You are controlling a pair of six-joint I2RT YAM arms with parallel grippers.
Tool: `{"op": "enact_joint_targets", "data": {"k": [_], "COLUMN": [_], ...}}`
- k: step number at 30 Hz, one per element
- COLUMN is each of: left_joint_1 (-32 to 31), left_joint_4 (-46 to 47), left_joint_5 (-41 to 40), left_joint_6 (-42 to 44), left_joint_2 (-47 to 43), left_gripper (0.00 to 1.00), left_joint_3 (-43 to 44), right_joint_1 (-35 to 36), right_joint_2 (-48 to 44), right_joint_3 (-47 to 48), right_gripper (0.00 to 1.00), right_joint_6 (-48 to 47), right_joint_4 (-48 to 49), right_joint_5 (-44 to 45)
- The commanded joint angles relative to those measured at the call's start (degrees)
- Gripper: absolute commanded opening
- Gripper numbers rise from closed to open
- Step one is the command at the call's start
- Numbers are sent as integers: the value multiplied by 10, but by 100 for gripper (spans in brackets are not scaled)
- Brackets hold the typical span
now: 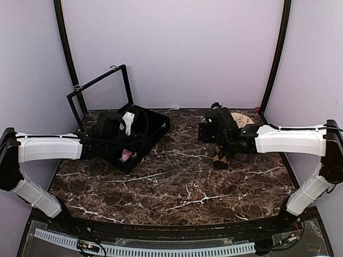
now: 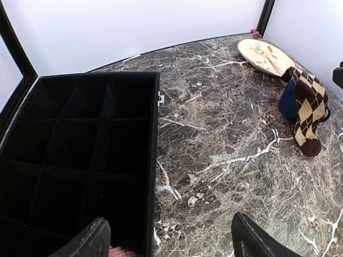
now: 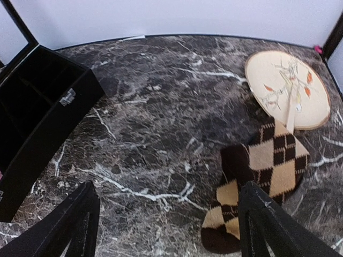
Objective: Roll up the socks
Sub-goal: Move the storage box to the center of the board.
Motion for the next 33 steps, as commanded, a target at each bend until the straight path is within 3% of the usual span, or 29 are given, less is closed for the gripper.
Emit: {"op": "enact_joint_targets", "data": {"k": [1,10,16,22,33], "left_joint_1": [-33,-85,-99,-99,-88], "left_joint_4": [22,44,36,-22,-110], "left_joint_5": [-14,-32,-40,-102,-184], "left_joint_6": [31,40,56,34,-56], "left_joint_2": [11,33,76,134,185], "left_gripper": [80,80,80,78,73], "left_joint_3": [-8,0,19,56,57], "right_joint_1": [-1,-1,-13,-34,-60], "right_joint_2": [-33,-21,15,41,55], "right_joint_3": [-39,-100,-96,-100,-93], "right_gripper": [82,68,67,67,67], "right_joint_6": [130,209,199,182,145], "right_joint_4": [-120,-124,-112,-81,-68], "right_joint_5": [16,-57,-90,-117,-149]}}
